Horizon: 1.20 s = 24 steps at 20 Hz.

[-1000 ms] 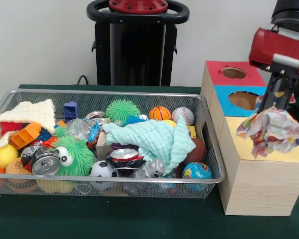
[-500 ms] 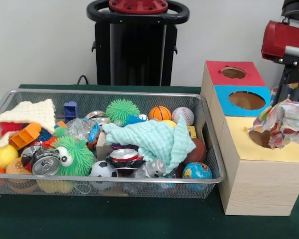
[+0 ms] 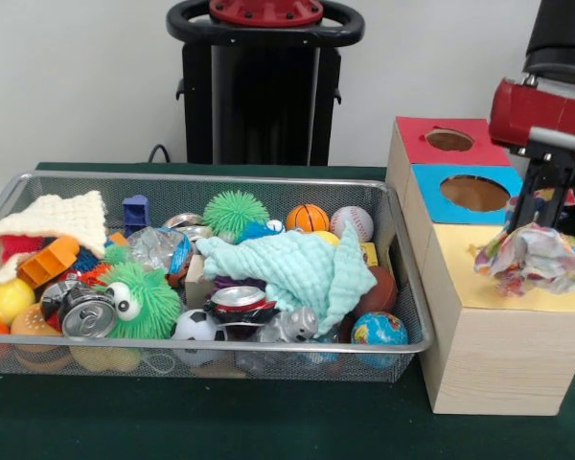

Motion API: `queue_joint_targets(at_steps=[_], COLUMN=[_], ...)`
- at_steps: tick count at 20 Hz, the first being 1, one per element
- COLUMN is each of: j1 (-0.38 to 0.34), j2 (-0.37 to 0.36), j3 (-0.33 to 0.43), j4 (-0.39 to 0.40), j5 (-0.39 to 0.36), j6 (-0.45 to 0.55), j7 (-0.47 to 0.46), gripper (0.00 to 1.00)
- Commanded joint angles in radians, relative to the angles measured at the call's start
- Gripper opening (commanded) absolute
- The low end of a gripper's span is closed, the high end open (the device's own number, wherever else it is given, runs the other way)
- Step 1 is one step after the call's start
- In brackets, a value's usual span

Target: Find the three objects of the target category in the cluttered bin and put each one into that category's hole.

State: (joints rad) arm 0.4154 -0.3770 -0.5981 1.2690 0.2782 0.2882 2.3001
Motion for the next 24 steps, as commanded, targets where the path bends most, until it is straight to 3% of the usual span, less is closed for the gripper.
queue_joint_targets(at_steps=[1,5,11,17,24], j1=[-0.028,-0.024,-0.076,-0.112,-0.107], j2=[0.064,0.072,0.024,0.021,0.039], j3=[0.145,0.146,0.243,0.317,0.308], j4=[0.100,0.100,0.125,0.141,0.120], j5=[-0.057,-0.069,-0.073,-0.090,-0.089], j6=[-0.038,-0.032,0.040,0.007,0.098], j7=[0.074,0.075,0.031,0.023,0.027], gripper=[0.00,0.00,0.00,0.00,0.00])
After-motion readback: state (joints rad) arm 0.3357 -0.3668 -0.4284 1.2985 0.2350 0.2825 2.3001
